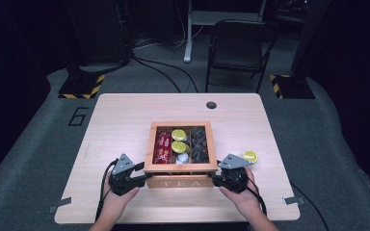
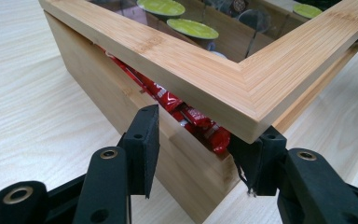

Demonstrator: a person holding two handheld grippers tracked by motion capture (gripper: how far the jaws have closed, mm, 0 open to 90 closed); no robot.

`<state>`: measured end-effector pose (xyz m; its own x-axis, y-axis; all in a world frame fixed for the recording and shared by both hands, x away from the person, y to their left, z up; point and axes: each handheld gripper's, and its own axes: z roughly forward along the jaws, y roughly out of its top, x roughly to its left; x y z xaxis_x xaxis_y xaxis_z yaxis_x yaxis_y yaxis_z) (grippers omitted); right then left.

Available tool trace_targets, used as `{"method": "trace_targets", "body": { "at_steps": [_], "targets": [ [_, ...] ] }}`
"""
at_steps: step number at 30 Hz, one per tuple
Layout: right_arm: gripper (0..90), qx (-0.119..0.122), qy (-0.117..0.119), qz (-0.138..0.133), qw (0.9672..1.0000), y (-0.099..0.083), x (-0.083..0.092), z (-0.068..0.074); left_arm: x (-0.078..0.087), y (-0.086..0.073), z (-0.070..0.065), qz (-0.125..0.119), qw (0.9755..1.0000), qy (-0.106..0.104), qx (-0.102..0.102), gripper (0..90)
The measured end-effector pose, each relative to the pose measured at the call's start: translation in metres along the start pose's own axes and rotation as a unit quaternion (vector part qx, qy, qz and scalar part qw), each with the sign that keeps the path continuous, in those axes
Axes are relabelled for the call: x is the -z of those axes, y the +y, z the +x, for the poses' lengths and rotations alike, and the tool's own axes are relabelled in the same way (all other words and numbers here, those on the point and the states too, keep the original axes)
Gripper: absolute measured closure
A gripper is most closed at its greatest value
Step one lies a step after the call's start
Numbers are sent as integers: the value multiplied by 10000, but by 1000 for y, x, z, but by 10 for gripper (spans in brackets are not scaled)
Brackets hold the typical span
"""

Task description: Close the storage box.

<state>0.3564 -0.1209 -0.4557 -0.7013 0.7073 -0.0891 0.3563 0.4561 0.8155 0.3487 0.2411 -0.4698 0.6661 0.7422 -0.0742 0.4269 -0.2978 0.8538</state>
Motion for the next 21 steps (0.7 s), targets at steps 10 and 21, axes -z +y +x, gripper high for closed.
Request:
{"method": "trace_targets", "body": {
  "at_steps": [10, 21],
  "targets": [
    [515, -152, 51, -40, 9999, -4, -2, 2, 0, -5, 0, -82, 9999, -67, 58, 542],
    [510, -252, 78, 17, 9997, -5, 1, 3, 3, -3, -10, -94, 9997, -209, -70, 531]
  ]
}}
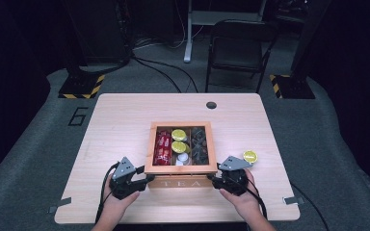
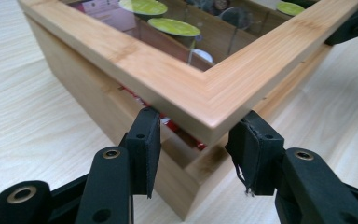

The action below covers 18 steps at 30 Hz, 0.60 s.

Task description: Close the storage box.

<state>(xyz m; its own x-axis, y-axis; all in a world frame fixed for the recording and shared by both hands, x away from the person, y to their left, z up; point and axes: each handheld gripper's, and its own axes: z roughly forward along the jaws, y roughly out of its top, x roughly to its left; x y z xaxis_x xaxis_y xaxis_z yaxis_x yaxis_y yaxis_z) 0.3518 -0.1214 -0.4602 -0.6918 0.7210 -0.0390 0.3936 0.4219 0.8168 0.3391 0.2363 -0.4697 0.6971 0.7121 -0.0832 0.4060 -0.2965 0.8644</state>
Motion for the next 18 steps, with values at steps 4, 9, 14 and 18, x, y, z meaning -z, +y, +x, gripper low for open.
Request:
{"method": "trace_targets", "body": {
  "at_steps": [4, 9, 14, 18],
  "targets": [
    [507, -56, 47, 49, 10000, -1, 2, 0, 2, -1, 1, 55, 10000, -26, 37, 524],
    [507, -72, 58, 83, 9999, -2, 5, 0, 6, -2, 0, 98, 9999, -39, 74, 524],
    [474, -164, 96, 144, 9997, -4, 7, 1, 4, -3, 0, 268, 9996, 33, -11, 465],
    [415, -74, 124, 293, 9995, -7, 5, 3, 1, -5, -2, 277, 9996, 22, 65, 373]
  ]
}}
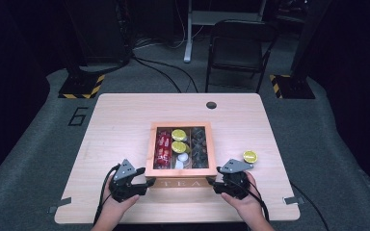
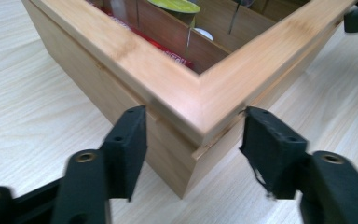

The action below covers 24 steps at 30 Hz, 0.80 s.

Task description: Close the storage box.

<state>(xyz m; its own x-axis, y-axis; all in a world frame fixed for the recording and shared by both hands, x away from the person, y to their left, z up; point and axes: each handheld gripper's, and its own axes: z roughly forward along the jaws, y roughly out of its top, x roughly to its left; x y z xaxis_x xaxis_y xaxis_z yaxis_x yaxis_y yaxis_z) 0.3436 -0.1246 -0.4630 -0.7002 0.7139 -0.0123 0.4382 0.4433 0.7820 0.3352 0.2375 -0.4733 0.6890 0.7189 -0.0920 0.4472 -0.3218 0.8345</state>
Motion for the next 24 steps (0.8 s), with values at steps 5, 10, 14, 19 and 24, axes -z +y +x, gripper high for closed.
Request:
{"method": "trace_targets", "body": {
  "at_steps": [5, 10, 14, 19, 24],
  "targets": [
    [373, -156, -37, -196, 9997, 1, 4, -1, 1, -1, 1, 86, 10000, 22, 39, 350],
    [354, -228, -73, -253, 9994, 1, 5, -4, 2, 0, 2, 2, 9999, 57, 92, 350],
    [353, -262, -56, -359, 9990, 2, 8, -5, 6, 2, 6, -48, 9999, 65, 103, 351],
    [353, -346, -21, -610, 9975, 5, 17, -10, 13, 3, 14, -174, 9994, 160, 258, 351],
    [354, -526, -130, -673, 9963, 2, 23, -21, 24, 4, 24, -316, 9982, 283, 415, 353]
  ]
}}
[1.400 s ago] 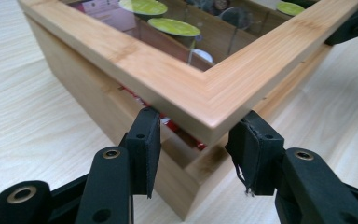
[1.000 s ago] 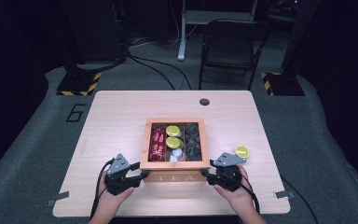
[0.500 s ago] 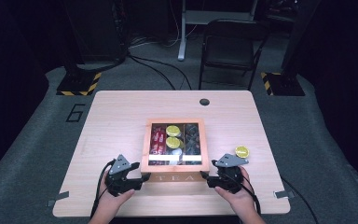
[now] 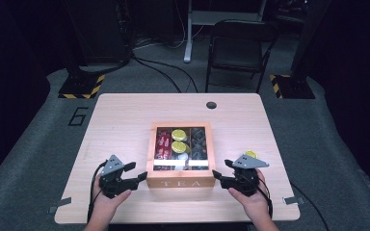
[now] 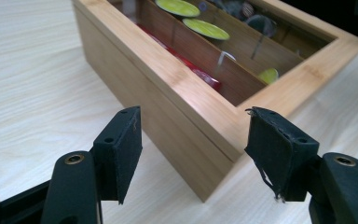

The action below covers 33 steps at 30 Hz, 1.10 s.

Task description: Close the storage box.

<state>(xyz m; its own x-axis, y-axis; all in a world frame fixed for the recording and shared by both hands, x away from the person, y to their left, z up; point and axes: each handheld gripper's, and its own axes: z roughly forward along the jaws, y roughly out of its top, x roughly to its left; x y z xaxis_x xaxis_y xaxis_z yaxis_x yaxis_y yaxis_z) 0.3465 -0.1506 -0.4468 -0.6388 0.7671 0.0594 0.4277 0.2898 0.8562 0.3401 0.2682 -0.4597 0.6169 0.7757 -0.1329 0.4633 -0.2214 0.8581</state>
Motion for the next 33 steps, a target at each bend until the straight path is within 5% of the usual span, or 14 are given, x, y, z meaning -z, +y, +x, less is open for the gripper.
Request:
{"method": "trace_targets", "body": {
  "at_steps": [5, 17, 33],
  "targets": [
    [355, -84, -203, -45, 9997, -2, 6, -11, 6, -1, 10, -136, 9996, 153, 188, 353],
    [359, -164, -533, 44, 9984, -9, 12, -28, 9, -3, 27, -113, 9986, 452, 250, 355],
    [364, 31, -785, 383, 9962, -23, 0, -34, -3, -13, 43, 169, 9975, 491, 470, 357]
  ]
}}
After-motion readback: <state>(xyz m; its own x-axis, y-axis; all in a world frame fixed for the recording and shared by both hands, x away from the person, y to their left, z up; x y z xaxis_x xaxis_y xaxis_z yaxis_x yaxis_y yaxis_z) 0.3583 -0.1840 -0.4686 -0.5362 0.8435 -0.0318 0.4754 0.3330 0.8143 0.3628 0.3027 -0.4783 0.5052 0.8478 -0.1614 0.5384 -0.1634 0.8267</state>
